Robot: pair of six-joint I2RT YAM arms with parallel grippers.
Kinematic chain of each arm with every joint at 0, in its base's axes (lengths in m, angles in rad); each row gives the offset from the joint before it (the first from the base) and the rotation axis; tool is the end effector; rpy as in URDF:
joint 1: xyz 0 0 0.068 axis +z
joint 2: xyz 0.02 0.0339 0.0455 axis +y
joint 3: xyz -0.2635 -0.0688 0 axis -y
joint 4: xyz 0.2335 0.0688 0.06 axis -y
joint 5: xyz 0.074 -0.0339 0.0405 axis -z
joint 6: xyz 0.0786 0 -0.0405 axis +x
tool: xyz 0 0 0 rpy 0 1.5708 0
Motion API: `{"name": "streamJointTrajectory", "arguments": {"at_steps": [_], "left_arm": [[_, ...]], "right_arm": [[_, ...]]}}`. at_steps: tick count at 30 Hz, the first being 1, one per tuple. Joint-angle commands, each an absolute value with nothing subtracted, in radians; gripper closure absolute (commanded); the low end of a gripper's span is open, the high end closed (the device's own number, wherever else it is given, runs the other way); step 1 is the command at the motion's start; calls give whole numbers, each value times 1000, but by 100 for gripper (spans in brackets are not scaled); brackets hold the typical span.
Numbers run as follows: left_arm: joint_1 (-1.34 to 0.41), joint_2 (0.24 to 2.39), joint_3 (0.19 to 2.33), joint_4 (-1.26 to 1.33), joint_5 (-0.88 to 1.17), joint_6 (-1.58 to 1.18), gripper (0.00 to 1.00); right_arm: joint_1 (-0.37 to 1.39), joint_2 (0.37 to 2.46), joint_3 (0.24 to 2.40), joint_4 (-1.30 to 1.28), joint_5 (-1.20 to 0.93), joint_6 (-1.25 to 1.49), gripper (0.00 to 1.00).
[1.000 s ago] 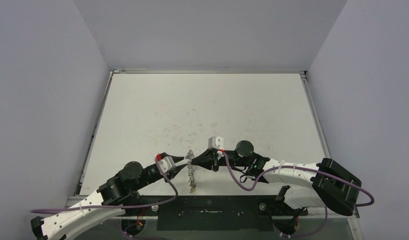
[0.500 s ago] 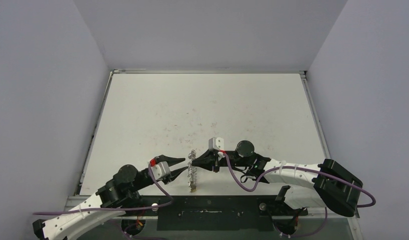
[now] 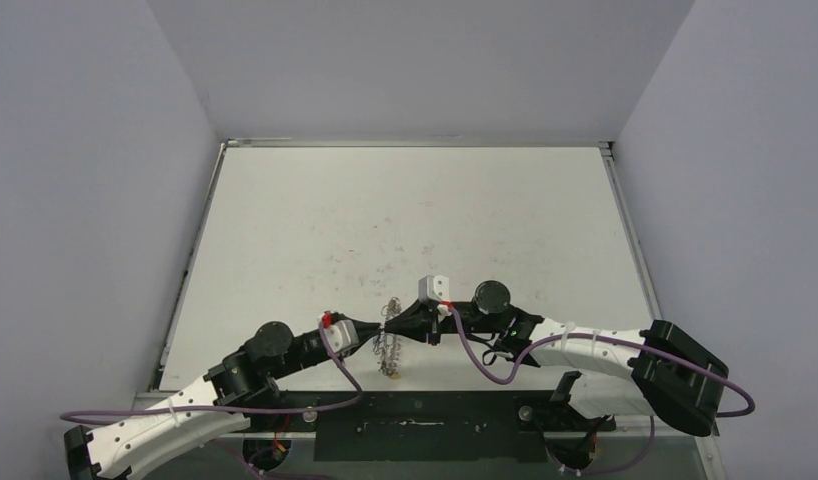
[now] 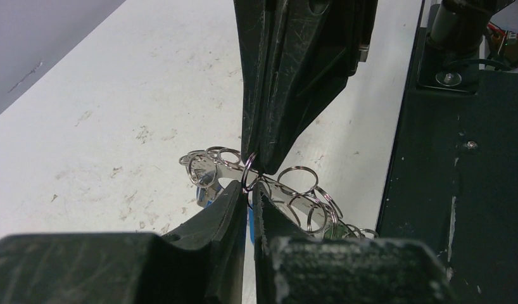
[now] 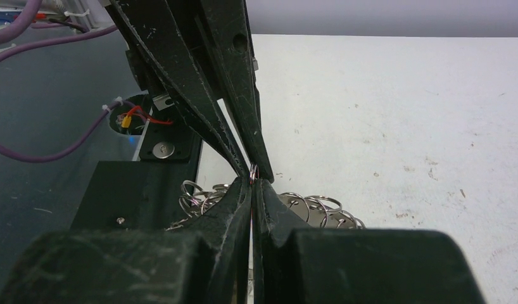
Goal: Put the keys on the keyring
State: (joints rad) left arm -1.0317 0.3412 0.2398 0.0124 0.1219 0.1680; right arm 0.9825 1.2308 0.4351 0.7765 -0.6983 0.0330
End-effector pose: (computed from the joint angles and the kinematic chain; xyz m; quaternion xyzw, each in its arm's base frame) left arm 0.0747 -0.1435 0.2242 0.4497 0.5847 -0.3228 0.5930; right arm 0.1092 0.2548 0.2345 -0.5197 0.4871 0.5333 0.4563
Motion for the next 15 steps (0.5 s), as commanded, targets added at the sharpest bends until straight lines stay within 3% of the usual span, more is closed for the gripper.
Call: {"name": "streamJointTrajectory", "arguments": {"at_steps": [1, 11, 15], "left_arm": [[-1032, 321, 255, 119, 135, 169, 95], [-1032, 309, 247, 138, 145, 165, 100], [-1032, 322, 247, 146, 146, 166, 90]], "right_arm": [[983, 1196, 472, 837, -723, 18, 100], [983, 1206, 482, 831, -729, 16, 100], [983, 1204, 480, 831, -729, 19, 100]]}}
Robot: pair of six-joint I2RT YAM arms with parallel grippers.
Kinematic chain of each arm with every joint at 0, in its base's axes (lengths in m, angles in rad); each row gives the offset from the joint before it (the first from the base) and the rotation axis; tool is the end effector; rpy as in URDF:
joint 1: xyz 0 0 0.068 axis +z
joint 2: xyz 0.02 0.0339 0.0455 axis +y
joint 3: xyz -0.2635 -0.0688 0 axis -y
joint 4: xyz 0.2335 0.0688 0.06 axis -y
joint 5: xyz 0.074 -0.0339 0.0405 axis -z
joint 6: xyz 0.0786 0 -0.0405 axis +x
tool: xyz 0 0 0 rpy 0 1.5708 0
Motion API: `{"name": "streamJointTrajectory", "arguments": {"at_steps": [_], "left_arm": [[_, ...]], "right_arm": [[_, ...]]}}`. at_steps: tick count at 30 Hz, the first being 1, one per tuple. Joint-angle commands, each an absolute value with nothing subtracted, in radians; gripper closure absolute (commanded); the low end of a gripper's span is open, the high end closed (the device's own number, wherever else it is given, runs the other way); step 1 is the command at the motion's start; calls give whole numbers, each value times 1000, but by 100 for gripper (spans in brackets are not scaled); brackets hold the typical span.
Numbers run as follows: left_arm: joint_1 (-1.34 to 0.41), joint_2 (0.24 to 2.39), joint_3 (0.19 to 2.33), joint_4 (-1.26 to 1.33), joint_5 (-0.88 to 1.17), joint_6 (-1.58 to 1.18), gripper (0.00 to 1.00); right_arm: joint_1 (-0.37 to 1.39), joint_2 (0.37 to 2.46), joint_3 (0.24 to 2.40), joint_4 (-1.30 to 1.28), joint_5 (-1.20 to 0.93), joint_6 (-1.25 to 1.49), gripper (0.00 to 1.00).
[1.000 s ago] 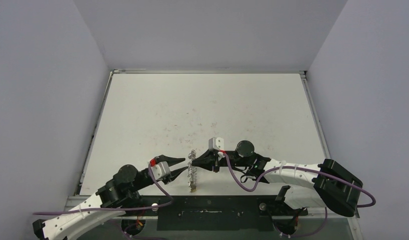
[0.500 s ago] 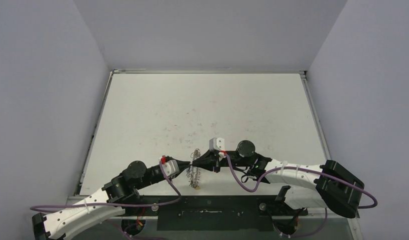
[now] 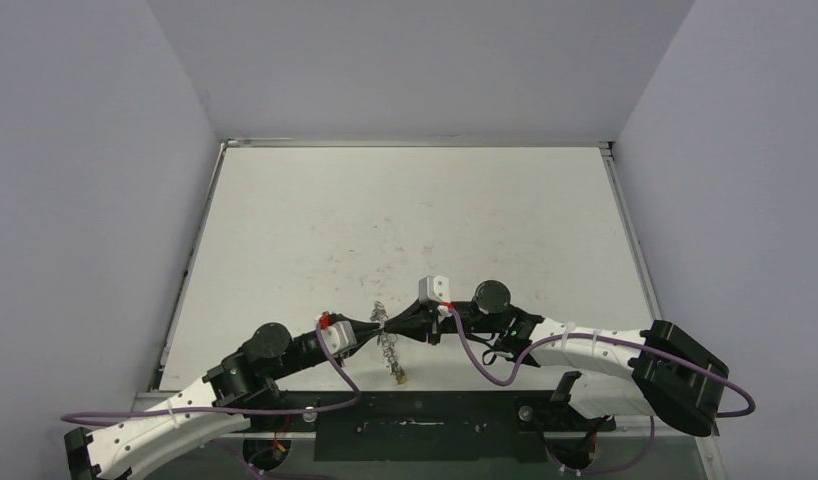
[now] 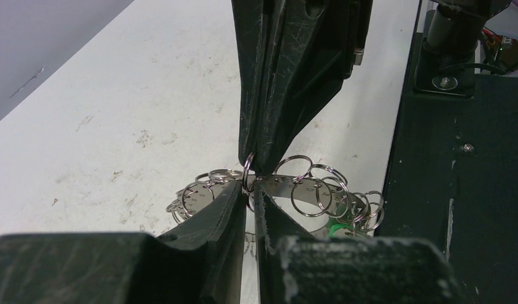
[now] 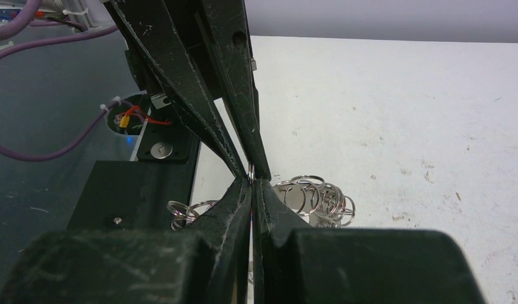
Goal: Put the keys on the keyring
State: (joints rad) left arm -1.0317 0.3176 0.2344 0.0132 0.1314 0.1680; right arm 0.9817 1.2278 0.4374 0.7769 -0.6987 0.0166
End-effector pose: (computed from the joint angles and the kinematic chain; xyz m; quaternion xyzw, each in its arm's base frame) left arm 0.0727 -0.1417 0.2255 0.4490 0.5772 -0.3284 0.5979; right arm 0.1094 0.2546 0.2361 -0.5233 0.4809 0.5298 0.4627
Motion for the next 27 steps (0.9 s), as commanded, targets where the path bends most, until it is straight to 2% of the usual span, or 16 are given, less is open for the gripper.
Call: {"name": "streamJointTrajectory", "arguments": {"at_steps": [1, 12, 16, 18, 20, 27], "left_arm": [[-1032, 327, 247, 150, 146, 165, 89], [-1032, 380, 262, 152, 161, 168, 87], [-1032, 380, 272, 105, 151, 174, 80], [-1032, 378, 279, 79, 148, 176, 79], [-1034, 377, 279, 72, 146, 176, 81], [-1033, 395, 272, 95, 156, 182, 98]], "right_arm": [[983, 1203, 480, 831, -729, 20, 100], [983, 1196, 476, 827, -726, 15, 100], [983, 1190, 476, 821, -724, 14, 100], [983, 1188, 474, 821, -724, 14, 100], [983, 1187, 475, 822, -724, 14, 100], [983, 1184, 478, 820, -727, 16, 100]]}}
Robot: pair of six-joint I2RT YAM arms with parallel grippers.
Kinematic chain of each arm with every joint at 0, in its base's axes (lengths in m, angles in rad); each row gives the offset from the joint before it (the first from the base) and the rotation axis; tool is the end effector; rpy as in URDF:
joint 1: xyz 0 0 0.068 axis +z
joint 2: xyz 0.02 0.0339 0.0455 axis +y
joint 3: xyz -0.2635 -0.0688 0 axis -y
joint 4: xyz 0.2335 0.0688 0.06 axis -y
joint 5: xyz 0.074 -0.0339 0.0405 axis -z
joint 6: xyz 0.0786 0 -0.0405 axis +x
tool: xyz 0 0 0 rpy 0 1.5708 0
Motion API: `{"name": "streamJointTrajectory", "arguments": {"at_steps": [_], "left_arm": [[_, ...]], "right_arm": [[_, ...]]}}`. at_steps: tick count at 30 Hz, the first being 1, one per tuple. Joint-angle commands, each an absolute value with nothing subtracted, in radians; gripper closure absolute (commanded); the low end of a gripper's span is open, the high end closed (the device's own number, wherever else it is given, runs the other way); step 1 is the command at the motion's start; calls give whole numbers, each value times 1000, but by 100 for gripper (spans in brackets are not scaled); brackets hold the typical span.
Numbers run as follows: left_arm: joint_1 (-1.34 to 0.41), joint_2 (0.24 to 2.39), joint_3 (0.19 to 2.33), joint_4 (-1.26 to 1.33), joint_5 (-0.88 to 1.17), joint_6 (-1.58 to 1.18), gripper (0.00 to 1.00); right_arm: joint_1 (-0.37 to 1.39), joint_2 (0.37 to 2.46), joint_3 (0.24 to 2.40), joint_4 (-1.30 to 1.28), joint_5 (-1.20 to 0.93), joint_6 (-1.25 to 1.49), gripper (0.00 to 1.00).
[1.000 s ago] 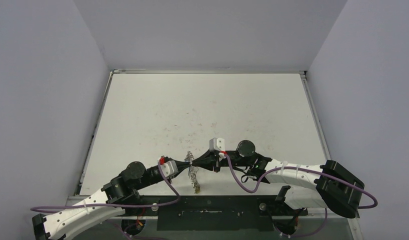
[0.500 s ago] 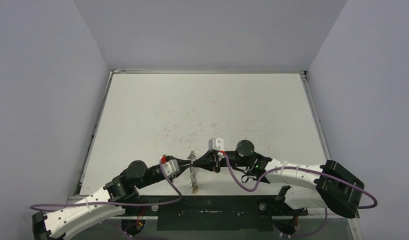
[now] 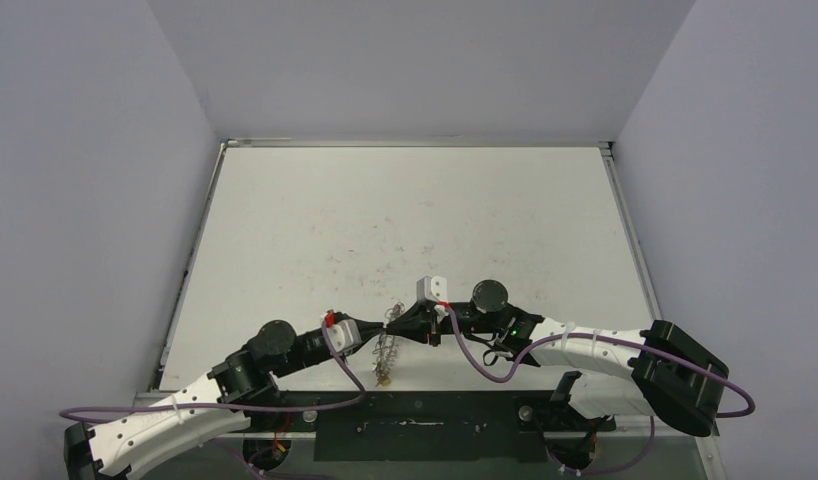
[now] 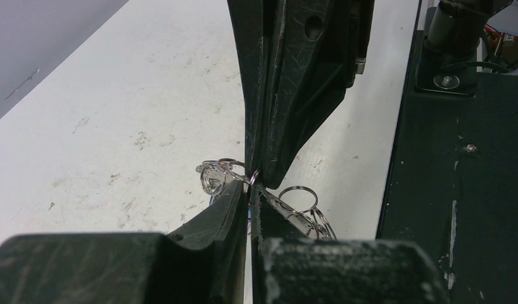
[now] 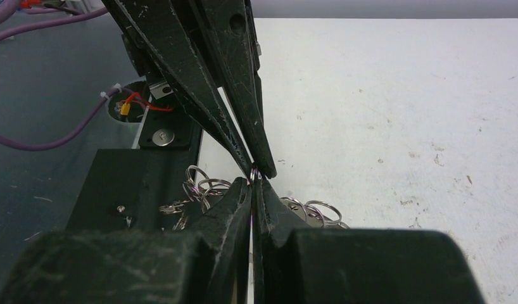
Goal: Put the keys on the keyring
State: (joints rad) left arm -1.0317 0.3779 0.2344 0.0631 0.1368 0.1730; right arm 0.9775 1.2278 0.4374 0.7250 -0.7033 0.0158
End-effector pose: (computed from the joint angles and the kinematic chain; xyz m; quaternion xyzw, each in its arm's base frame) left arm 0.0761 -0.1481 0.2245 0.4536 0.5779 -0.3273 0.5942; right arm 0.1099 0.2539 0.2292 -0.5257 0.4986 0.5268 0.4445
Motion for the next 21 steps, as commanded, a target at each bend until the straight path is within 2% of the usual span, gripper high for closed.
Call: {"name": "streamJointTrajectory", "arguments": {"at_steps": [1, 6, 8, 11, 13, 17, 21], "left_arm": [[-1032, 398, 272, 97, 159, 183, 100], [-1033, 401, 287, 79, 157, 188, 100], [-1033, 403, 298, 65, 158, 188, 100], [-1032, 416, 313, 47, 153, 190, 100], [-1032, 431, 322, 39, 149, 190, 100], [-1033, 477, 336, 38, 151, 190, 100], [-1032, 527, 363, 33, 156, 198, 100]], "right_arm": [[983, 1185, 479, 817, -726, 14, 100], [983, 1176, 473, 795, -694, 7, 100], [983, 1168, 473, 763, -667, -25, 96], [983, 1151, 472, 711, -617, -54, 79], [983, 1134, 474, 669, -587, -76, 73], [983, 1100, 477, 578, -548, -118, 61], [983, 1057, 483, 490, -529, -157, 54]]}}
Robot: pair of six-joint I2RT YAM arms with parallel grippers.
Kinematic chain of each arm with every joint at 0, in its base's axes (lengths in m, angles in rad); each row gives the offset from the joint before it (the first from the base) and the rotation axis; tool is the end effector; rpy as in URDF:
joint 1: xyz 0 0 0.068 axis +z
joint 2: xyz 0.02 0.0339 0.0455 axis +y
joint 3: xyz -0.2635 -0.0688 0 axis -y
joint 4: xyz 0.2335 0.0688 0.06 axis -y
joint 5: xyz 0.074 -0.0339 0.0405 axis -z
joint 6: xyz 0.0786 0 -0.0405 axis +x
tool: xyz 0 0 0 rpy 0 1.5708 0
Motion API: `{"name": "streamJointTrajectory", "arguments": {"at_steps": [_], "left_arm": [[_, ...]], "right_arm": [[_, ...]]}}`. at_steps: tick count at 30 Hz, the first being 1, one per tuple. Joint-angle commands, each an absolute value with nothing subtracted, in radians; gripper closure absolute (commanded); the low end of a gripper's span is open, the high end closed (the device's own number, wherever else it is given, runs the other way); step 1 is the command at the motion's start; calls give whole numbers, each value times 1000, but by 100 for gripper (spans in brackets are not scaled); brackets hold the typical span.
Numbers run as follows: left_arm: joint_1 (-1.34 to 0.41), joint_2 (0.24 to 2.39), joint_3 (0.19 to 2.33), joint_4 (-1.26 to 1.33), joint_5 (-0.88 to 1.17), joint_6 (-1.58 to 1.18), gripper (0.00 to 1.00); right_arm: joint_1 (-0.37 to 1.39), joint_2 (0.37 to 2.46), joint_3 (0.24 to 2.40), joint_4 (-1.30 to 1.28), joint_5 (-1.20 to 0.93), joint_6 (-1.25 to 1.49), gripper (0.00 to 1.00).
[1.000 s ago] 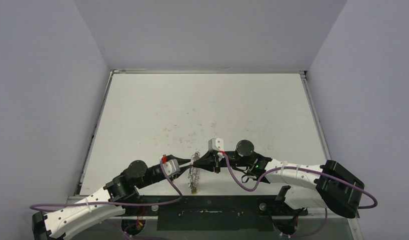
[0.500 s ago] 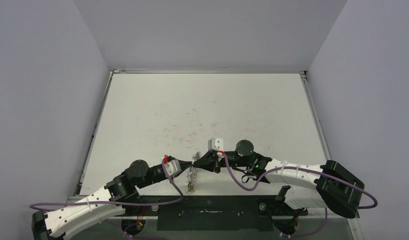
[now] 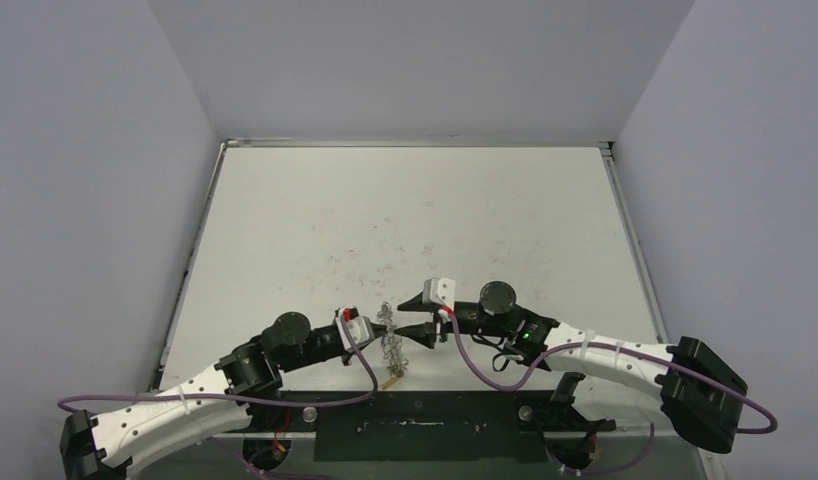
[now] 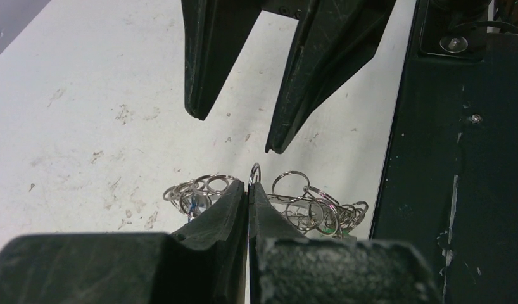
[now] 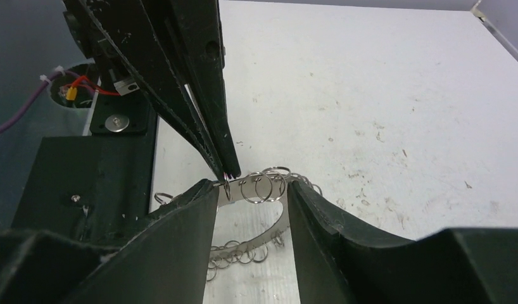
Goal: Put the keys on the keyring
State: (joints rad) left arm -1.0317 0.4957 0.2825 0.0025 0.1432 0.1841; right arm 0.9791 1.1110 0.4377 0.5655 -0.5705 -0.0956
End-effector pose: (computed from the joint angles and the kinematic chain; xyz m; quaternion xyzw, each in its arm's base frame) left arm 0.0815 -0.1581 0.2163 0.4799 0.6109 -0.3086 0.5489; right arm 0.1111 0.2414 0.2359 -0.5270 0.5173 0.4633 0.4899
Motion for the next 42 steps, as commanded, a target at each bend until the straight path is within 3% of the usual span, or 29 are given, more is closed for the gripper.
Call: {"name": "streamJointTrajectory", "arguments": {"at_steps": [1, 9, 13, 23, 27, 34, 38, 42], "left_arm": [[-1033, 541, 373, 27, 158, 201, 100], [-1034, 660, 495, -104, 159, 250, 100], [-1034, 727, 559, -176, 156, 272, 100], [-1036, 780, 607, -216, 169, 296, 100], [-1037, 772, 601, -209, 173, 296, 100], [-1037, 759, 591, -196, 182, 290, 100], [-1037, 751, 583, -186, 184, 286, 100], [-1037, 731, 572, -188, 173, 282, 98]], "right_arm": [[984, 1048, 489, 460, -528, -170, 54], [984, 1024, 540, 296, -560, -253, 52], [983, 1050, 552, 293, -609, -258, 67], [985, 1121, 563, 354, -637, -232, 69], [985, 1135, 571, 357, -635, -235, 77], [985, 1158, 574, 388, -632, -225, 78], [985, 1178, 585, 378, -645, -236, 100], [984, 1181, 566, 427, -652, -217, 100]]}}
